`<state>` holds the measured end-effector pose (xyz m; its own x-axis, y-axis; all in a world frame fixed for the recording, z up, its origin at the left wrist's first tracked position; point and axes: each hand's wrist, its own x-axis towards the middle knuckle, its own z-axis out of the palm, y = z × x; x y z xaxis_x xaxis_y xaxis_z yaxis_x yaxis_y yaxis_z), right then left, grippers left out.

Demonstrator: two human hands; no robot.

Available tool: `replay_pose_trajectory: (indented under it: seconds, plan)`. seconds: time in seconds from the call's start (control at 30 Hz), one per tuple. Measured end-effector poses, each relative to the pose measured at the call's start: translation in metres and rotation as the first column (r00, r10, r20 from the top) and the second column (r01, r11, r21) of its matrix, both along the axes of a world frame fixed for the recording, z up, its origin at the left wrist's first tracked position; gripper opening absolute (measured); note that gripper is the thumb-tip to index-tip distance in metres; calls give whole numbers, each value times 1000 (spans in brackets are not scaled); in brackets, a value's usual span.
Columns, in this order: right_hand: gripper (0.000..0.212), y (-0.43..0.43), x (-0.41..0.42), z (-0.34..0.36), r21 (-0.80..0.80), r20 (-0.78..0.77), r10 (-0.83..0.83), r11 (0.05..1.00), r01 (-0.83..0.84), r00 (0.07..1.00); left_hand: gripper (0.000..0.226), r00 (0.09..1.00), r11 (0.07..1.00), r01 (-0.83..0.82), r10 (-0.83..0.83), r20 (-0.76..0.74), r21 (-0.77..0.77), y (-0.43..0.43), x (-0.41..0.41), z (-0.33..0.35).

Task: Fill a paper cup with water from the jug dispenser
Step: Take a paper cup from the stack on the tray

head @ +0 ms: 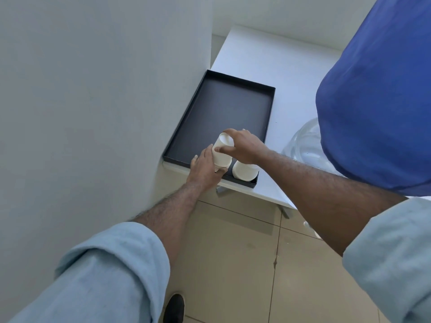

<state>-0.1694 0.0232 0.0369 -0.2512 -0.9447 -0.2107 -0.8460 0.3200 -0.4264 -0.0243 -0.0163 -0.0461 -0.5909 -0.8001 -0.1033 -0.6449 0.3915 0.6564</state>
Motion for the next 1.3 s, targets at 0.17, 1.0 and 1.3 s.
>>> replay_pose_trajectory:
  seconds: [0.17,1.0,1.3]
  plan:
    - [66,-2,1,0,-10,-7,1,1000,-1,1000,79,998,999,-24,26,-66,27,0,3,-2]
    - [50,68,22,73,-445,266,-320,796,410,909,68,994,992,-110,112,-20,60,3,-2,13]
    - [30,203,50,36,-228,725,-451,555,800,520,74,873,913,-394,409,-265,109,88,24,22]
